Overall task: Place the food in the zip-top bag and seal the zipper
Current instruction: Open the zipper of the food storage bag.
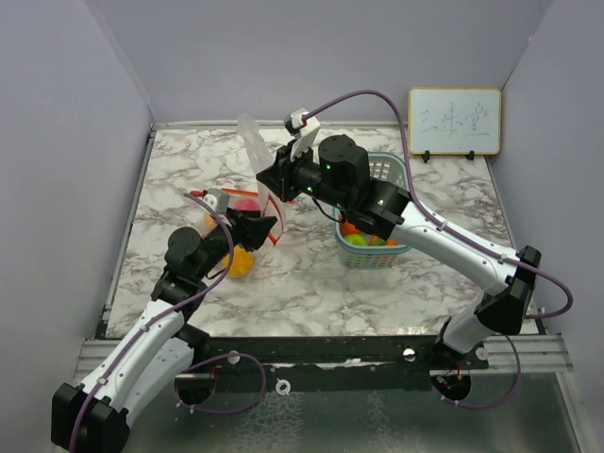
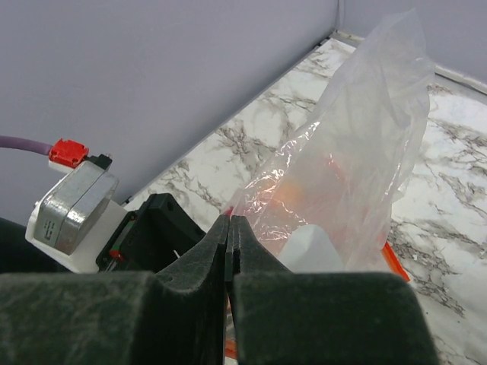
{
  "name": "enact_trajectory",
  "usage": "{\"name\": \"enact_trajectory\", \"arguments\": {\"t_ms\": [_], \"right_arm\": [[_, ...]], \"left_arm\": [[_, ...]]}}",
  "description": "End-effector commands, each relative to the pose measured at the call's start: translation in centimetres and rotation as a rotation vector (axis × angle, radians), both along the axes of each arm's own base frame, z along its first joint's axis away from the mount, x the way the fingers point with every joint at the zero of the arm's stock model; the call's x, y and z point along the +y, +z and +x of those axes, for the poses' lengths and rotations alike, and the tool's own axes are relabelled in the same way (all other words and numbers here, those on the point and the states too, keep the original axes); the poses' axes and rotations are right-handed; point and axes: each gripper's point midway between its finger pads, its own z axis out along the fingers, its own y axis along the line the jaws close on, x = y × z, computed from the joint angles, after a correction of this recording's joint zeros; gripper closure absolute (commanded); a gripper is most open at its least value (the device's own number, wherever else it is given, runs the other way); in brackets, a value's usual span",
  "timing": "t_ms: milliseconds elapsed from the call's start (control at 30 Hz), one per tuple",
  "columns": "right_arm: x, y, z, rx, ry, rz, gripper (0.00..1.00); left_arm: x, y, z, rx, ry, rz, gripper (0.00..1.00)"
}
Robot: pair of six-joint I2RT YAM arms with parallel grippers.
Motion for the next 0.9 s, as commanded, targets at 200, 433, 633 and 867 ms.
{"name": "enact_trajectory", "arguments": {"t_ms": [200,433,633,867], "right_arm": [[-0.3,3.3,-2.1,-0.018,0.076,0.080,0.99],[-1.1,2.7,-1.6,-0.003,0.024,0.064,0.99],[-3.4,0.3,1.4,-0.025,-0.176,-0.034,0.98],[-5.7,-0.7,2.0,-0.123,-0.228,-0.127,0.00]], "left_arm": [[1.9,1.4,4.3,-0.040,0.215,0.050,0.68],[0.2,1.9,4.8,-0.052,0.145,0.047,1.00],[0.2,4.2,2.8,-0.084,0.099,0.028,1.00],[2.7,4.1,1.9,0.059,0.216,0.033,1.00]]}}
